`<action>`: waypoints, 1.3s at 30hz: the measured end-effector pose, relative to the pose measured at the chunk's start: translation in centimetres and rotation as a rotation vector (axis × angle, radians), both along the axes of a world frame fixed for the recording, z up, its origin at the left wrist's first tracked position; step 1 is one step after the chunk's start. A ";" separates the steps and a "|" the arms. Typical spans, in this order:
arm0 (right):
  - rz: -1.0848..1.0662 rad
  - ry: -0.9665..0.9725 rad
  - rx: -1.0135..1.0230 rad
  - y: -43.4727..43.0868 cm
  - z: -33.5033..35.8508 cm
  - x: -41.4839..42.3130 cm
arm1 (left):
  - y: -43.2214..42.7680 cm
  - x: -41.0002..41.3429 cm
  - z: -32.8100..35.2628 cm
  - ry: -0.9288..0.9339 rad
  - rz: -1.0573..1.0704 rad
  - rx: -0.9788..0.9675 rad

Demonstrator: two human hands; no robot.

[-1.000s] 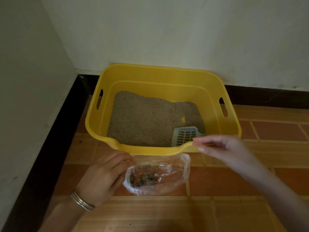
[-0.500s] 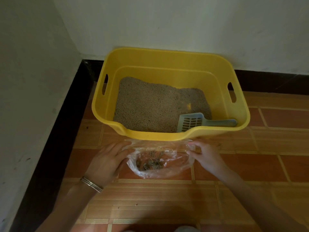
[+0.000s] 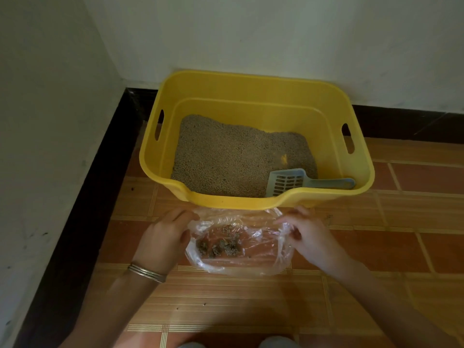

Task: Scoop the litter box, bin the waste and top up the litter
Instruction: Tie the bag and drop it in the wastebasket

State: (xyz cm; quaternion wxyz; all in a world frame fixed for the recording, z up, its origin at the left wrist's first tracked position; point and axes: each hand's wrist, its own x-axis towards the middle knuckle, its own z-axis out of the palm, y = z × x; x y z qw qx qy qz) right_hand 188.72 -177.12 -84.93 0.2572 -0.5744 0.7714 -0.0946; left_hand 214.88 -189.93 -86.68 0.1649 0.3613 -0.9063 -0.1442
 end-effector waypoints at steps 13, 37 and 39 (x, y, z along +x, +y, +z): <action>0.358 0.418 0.235 0.5 -0.2 1.3 | 0.7 -0.4 2.1 0.303 0.064 0.149; 0.082 -0.255 -0.500 -0.6 9.4 1.4 | 0.7 -0.5 6.6 0.304 0.364 0.185; 0.103 -0.206 -0.526 -1.0 9.7 1.6 | 0.5 -0.5 7.6 0.394 0.357 0.200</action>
